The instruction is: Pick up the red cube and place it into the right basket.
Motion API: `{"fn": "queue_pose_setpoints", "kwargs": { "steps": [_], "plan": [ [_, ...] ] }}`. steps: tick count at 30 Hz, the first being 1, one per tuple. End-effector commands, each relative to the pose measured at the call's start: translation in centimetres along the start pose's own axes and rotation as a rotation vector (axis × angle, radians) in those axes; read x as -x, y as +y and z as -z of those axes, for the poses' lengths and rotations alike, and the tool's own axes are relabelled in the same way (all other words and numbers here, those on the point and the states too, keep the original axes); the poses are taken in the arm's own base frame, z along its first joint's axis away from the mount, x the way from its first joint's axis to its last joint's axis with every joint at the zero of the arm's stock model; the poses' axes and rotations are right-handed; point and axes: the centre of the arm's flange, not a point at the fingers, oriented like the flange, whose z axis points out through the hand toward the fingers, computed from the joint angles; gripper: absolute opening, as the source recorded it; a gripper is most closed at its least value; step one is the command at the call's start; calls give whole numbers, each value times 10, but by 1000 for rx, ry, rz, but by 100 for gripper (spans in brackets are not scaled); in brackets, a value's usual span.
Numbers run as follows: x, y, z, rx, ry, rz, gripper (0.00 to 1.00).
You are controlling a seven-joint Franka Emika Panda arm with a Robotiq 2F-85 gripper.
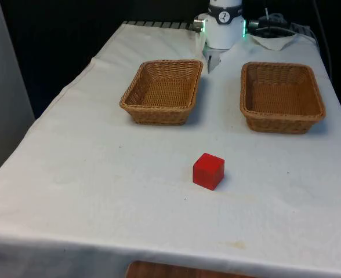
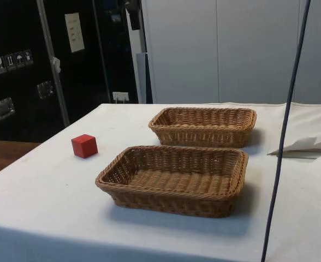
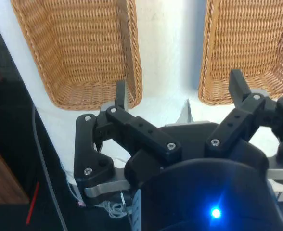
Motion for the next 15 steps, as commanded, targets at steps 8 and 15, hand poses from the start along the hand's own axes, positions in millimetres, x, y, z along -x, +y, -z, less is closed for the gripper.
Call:
{"fn": "queue_pose_setpoints", "kwargs": {
  "steps": [8, 15],
  "plan": [
    [-18, -2, -8, 16, 15, -16, 100],
    [-46, -9, -22, 19, 23, -36, 100]
  ]
}}
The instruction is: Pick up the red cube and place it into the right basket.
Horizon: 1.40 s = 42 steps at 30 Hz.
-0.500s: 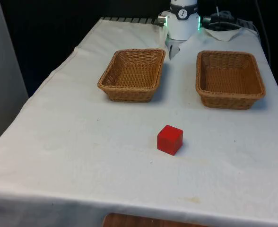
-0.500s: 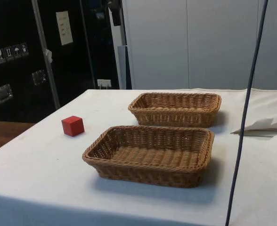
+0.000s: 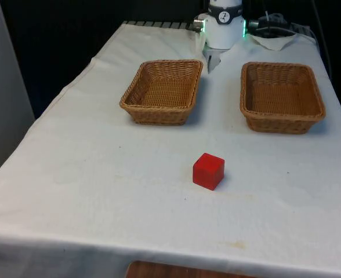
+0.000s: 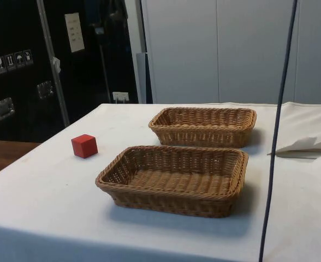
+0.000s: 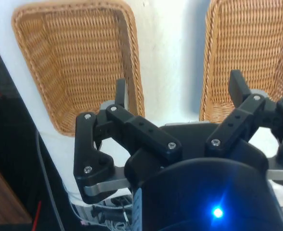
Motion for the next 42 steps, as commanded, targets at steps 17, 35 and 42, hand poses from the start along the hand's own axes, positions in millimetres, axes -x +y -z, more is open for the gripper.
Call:
{"fn": "queue_pose_setpoints", "kwargs": {
  "steps": [17, 35, 42],
  "plan": [
    [-50, -27, -20, 18, 31, -12, 100],
    [-81, -26, -73, 19, 62, -68, 100],
    [-91, -27, -103, 12, 68, -110, 100]
  ]
}}
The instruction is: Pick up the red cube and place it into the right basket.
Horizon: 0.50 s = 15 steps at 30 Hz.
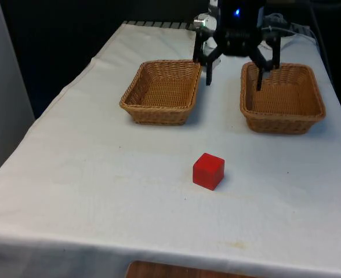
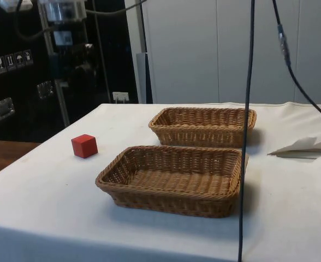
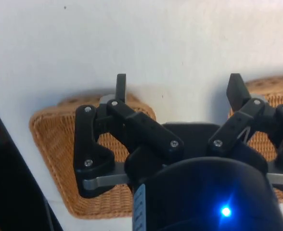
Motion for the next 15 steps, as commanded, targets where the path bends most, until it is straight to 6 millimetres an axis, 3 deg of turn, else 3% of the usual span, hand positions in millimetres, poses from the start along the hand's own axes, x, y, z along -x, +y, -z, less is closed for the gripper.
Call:
{"fn": "queue_pose_setpoints", "kwargs": {
  "steps": [1, 15],
  "plan": [
    [-3, 0, -7, -9, 0, -16, 100],
    [-13, 9, -58, -25, 8, -82, 100]
  ]
}}
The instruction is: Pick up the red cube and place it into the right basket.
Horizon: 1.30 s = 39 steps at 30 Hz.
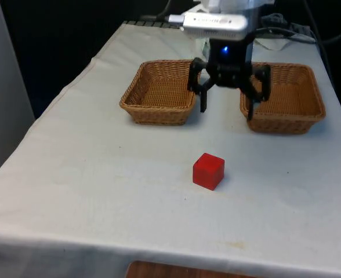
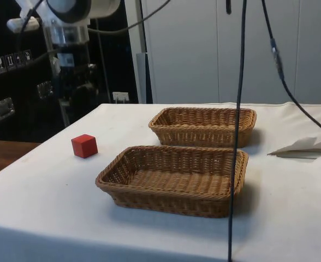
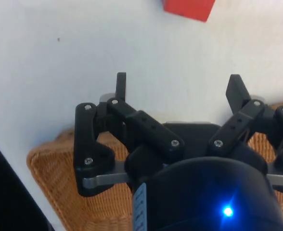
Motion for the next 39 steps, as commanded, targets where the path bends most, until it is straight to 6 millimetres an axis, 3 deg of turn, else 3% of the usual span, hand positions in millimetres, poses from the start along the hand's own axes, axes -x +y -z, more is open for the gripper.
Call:
{"fn": "queue_pose_setpoints", "kwargs": {
  "steps": [1, 11, 12, 39],
  "plan": [
    [-3, 1, -5, -10, 2, -8, 100],
    [-23, 5, -36, -27, 27, -34, 100],
    [-20, 4, -32, -17, 25, -31, 100],
    [-31, 17, -88, -8, 24, -59, 100]
  ]
}}
